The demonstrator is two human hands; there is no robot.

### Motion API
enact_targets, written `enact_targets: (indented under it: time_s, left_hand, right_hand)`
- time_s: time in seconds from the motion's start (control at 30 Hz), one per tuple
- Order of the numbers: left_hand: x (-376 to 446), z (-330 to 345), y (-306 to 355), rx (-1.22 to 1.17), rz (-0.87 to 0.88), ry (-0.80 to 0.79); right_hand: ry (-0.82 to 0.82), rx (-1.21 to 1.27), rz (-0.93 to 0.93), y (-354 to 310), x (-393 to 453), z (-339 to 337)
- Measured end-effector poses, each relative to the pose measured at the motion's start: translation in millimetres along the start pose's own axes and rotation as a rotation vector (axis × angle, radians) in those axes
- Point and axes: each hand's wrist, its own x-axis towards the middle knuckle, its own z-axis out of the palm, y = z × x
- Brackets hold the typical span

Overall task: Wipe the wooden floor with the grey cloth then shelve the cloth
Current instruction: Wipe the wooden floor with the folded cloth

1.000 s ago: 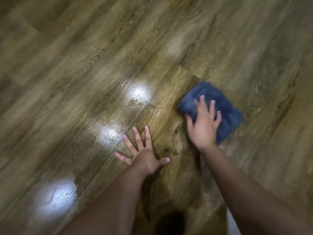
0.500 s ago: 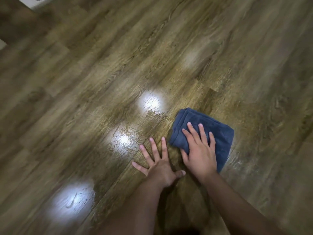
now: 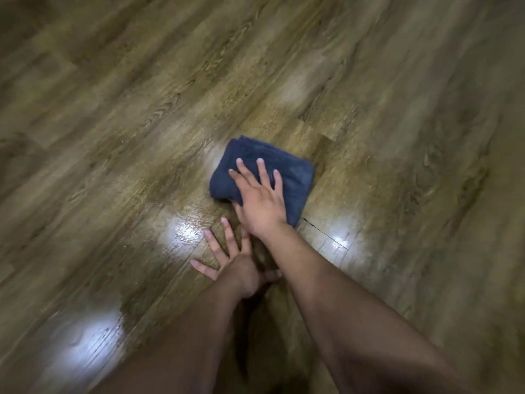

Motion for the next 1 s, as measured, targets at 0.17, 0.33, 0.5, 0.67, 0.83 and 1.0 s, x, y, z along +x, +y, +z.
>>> enact_targets:
  time_s: [0.17,0.33,0.5,0.67,0.83,1.0]
  left_hand:
    - [-8.4,-1.8,2.1,-0.027,0.031,0.042]
    - [-13.4,-6.4,3.8,-0.032,0.070,0.017]
    - [-13.0,-8.3,0.9,-0.058,0.097,-0.013]
    - [-14.4,-9.0,1.7,-0.055,0.091,-0.016]
    - [-18.4,-11.0,2.1,-0.060,0.091,-0.033]
    - [-25.5,-11.4,4.5,-0.088,0.101,-0.025]
  right_hand:
    - [0.076,0.046,0.069,30.0,-32.7,-3.3]
    - [0.172,0.035,0.282,98.8,-86.4,-16.2]
    - [0.349,0.074,0.664,192.0,-151.1,-29.1]
    - [0.516,0.194,0.913,214.6,-180.9,-23.9]
    - [0.471,0.143,0.861,170.0,-174.4,-11.5]
    - [0.303,0.055,0.565,77.8,-177.8,7.9]
